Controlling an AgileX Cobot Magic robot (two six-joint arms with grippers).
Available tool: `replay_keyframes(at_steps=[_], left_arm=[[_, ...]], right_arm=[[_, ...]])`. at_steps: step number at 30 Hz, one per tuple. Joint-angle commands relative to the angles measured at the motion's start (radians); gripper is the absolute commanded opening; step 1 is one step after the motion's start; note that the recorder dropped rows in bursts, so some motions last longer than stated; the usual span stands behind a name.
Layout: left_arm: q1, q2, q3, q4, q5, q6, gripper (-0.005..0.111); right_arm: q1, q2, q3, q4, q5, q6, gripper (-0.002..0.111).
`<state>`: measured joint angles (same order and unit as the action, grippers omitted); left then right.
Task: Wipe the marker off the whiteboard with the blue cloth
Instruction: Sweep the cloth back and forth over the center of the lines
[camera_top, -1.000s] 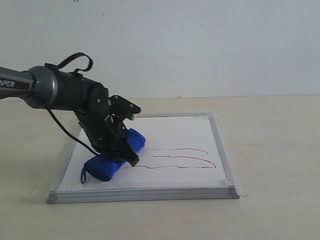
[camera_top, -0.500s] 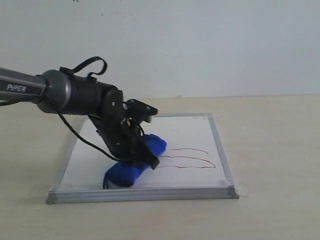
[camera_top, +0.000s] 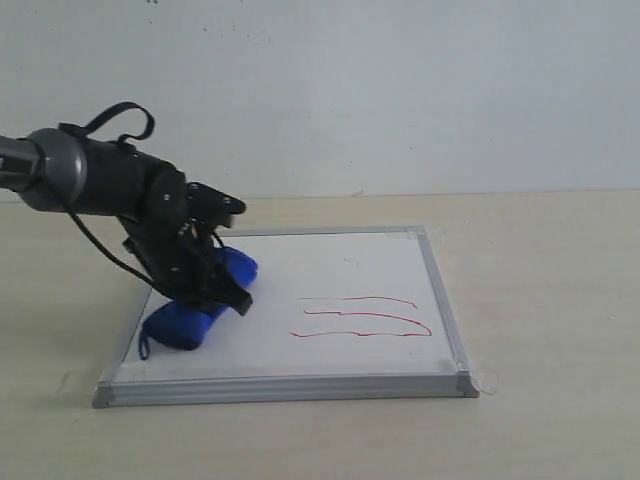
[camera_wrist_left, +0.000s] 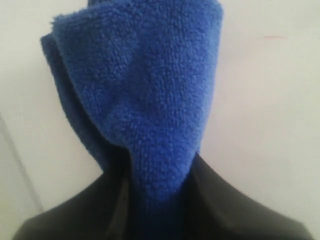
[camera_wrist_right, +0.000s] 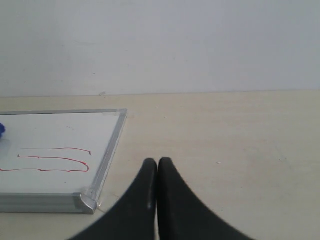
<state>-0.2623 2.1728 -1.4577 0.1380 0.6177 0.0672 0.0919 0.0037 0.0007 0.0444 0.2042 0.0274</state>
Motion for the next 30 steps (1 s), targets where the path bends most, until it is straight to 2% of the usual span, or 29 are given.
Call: replay_keyframes(at_steps=[1,5,8,12,15,18,21,25,30], left_arm=[[-0.178,0.032,0.003,-0.168,0.014,0.077,0.004],[-0.28,0.032,-0.056,-0.175,0.017,0.084,0.004],[-0.306,0.032,-0.092,-0.166,0.033,0.084,0.004],[-0.221,0.034,-0.101,-0.027,0.086,-0.026,0.004],[-0.101,0.034,-0.101,0.072,0.072,-0.106,0.004],[-0.066,0.046,-0.102,0.149,0.06,-0.116,0.004],[-0.1,0.084,-0.157,0.107,0.067,-0.116,0.004],[-0.183,0.13,-0.218,0.02,0.118,-0.056,0.004],[-0.286,0.142,-0.224,-0.069,0.135,0.029,0.004]], right_arm=[[-0.002,-0.004,-0.001,-0.002,-0.005,-0.004,0.0],[-0.002,-0.004,-0.001,-0.002,-0.005,-0.004,0.0],[-0.002,-0.004,-0.001,-0.002,-0.005,-0.004,0.0],[-0.002,-0.004,-0.001,-0.002,-0.005,-0.004,0.0],[-0.002,-0.004,-0.001,-0.002,-0.005,-0.004,0.0],[-0.002,-0.004,-0.001,-0.002,-0.005,-0.004,0.0],[-0.002,-0.004,-0.001,-0.002,-0.005,-0.004,0.0],[-0.002,-0.004,-0.001,-0.002,-0.005,-0.004,0.0],[-0.002,-0.004,-0.001,-0.002,-0.005,-0.004,0.0]])
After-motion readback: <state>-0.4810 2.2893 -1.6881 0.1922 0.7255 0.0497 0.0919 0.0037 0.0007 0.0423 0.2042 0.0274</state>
